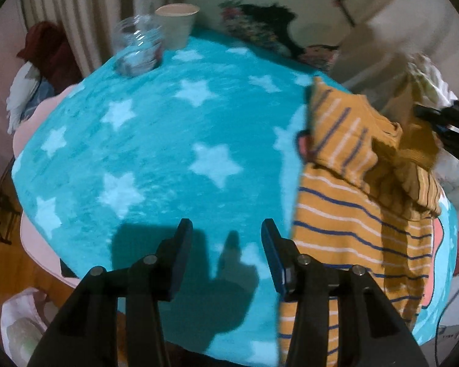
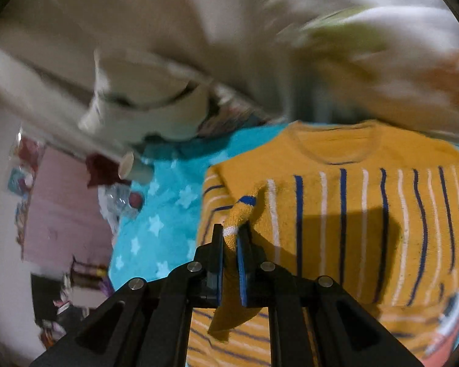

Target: Fold small clothes

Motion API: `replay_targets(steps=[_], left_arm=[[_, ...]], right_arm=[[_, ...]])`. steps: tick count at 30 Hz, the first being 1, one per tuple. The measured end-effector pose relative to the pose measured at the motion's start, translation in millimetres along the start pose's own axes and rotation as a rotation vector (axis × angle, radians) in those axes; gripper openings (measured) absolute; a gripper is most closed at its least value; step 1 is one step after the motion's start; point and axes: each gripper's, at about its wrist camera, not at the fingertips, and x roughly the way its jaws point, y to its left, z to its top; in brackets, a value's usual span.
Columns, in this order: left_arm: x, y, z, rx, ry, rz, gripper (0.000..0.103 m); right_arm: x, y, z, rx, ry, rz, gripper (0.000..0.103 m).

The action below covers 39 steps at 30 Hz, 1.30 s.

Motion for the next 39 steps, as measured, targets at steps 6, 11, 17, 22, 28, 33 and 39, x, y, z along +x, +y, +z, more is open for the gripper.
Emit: replay_targets(steps=[6, 11, 17, 22, 28, 33, 39], left_arm=[[12.5, 33.6, 3.4, -0.040, 0.026, 0.002, 0.045], [21.8, 46.2, 11.4, -0.044, 0.046, -0.005, 0.045], [29.8, 36.5, 24.6, 0.016, 0.063, -0.035, 0.046], [33.2, 26.8, 35.5, 0.069, 0.054, -0.056, 0.054], [41.4, 23.5, 45.9, 0.094, 0.066, -0.090, 0.054], [45.4, 16.7, 47.8, 0.119, 0.069, -0.092, 0.054], [41.1, 3.6, 39.9, 0.133, 0.063, -0.078, 0.054]], right_arm=[[94.0, 3.0, 18.5, 0.060, 0.103, -0.013, 0.009], [133.6, 3.2, 36.8, 0.138, 0.113, -0.004, 0.009], [156.3, 9.6, 49.6, 0.162, 0.146, 0.059, 0.030], [125.6, 36.5, 48.6, 0.063, 0.079, 0.115, 0.053], [93.7, 34.4, 22.5, -0.106, 0.044, -0.218, 0.047], [73.0, -48.7, -7.4, 0.031, 0.070, -0.438, 0.029], [22.9, -112.5, -22.9, 0.216, -0.023, -0.524, 0.016]])
